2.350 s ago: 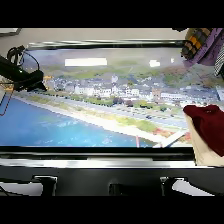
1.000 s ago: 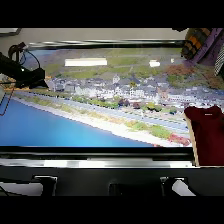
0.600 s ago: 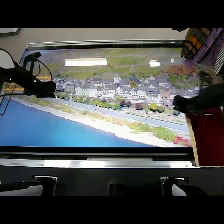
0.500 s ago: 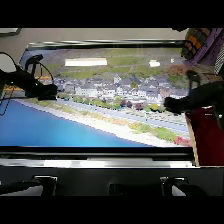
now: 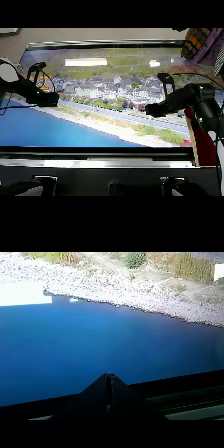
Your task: Fold the clothes and pants, and hang the long-sleeved shirts on hangers.
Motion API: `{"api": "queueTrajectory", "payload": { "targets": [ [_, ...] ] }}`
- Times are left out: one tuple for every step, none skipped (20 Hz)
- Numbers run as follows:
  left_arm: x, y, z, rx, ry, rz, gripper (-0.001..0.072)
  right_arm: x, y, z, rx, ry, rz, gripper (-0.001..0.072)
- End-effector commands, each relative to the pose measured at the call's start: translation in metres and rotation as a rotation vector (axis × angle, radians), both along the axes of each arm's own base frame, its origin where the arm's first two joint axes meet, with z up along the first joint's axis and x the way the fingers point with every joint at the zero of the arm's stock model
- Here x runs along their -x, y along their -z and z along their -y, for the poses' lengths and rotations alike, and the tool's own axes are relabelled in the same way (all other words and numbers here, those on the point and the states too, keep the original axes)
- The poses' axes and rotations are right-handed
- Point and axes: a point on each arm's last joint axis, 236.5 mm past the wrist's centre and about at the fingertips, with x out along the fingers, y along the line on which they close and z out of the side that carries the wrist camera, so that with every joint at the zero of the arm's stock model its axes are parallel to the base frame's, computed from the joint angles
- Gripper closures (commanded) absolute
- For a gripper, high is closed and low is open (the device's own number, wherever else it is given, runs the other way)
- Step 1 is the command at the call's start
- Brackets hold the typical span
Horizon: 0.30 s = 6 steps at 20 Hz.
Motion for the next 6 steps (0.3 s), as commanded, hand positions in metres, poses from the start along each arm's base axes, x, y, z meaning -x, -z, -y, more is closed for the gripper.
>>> {"api": "queueTrajectory", "payload": {
  "targets": [
    [0.0019, 0.0007, -0.0001, -0.001, -0.004, -0.006, 0.0692, 0.0014, 0.0005, 0.0007, 0.016, -0.006, -0.001, 0.0675],
    [0.0019, 0.0007, -0.0001, -0.001, -0.004, -0.006, 0.0692, 0.0004, 0.0002, 0.0004, 0.014, -0.005, 0.003, 0.0675],
    [0.0019, 0.0007, -0.0001, -0.001, -0.004, -0.006, 0.0692, -0.001, -0.0002, 0.0002, 0.013, -0.004, 0.009, 0.0675],
    [0.0019, 0.0007, -0.0001, -0.001, -0.004, -0.006, 0.0692, -0.0017, -0.0004, 0.0001, 0.013, -0.003, 0.012, 0.0675],
    [0.0019, 0.0007, -0.0001, -0.001, -0.004, -0.006, 0.0692, -0.0017, -0.0004, 0.0001, 0.013, -0.003, 0.012, 0.0675],
    [0.0019, 0.0007, -0.0001, -0.001, -0.004, -0.006, 0.0692, -0.0017, -0.0004, 0.0001, 0.013, -0.003, 0.012, 0.0675]
  ]
}}
